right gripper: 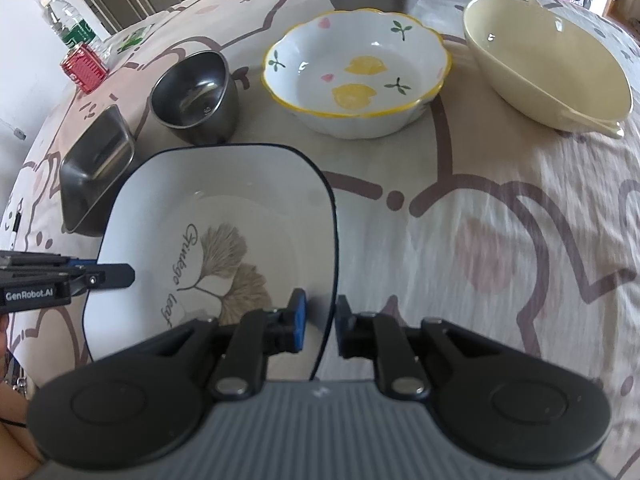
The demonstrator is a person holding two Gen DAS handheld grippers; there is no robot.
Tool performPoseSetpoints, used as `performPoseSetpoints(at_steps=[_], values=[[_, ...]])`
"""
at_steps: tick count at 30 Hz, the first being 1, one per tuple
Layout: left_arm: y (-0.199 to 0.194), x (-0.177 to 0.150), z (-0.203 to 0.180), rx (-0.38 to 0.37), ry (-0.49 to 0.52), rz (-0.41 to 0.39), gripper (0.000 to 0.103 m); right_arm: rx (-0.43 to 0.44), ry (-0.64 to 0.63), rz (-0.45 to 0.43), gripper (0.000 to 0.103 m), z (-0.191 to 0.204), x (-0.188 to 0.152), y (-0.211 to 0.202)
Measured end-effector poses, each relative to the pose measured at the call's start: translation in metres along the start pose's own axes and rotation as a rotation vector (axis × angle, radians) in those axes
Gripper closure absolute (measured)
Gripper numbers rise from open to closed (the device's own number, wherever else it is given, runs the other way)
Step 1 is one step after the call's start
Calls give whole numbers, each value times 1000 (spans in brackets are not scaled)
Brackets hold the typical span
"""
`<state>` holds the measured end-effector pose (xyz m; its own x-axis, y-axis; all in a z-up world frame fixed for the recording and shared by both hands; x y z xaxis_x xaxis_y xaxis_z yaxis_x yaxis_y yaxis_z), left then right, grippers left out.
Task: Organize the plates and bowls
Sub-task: 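Lower the white plate onto the cloth and open both grippers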
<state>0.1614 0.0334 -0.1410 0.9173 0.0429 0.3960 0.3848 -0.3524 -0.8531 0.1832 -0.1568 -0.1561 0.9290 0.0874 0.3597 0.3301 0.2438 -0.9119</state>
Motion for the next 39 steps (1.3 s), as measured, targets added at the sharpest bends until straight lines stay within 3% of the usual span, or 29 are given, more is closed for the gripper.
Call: performPoseSetpoints(at_steps=[28,35,39], values=[[2,2,-5,19,44,13,86,-9,23,-52,83,2,-9,-9],[-3,-1,-5,19,39,3,54,17,51,-69,65,-1,-13,-17],[-9,-5,-4,19,33,-7,35,28,45,-89,48,-2,-18,-23]])
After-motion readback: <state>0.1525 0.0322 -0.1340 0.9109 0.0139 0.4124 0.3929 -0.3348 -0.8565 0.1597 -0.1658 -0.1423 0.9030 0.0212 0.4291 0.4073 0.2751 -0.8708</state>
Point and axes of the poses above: each gripper's, at about its wrist camera, not at the fingertips, and y roughly the way its jaws point, z to its left, x to its top, the point moved 1 cm from there along y, roughly the way its jaws point, and after that the axes turned 4 degrees about -z, right-handed, at the moved point
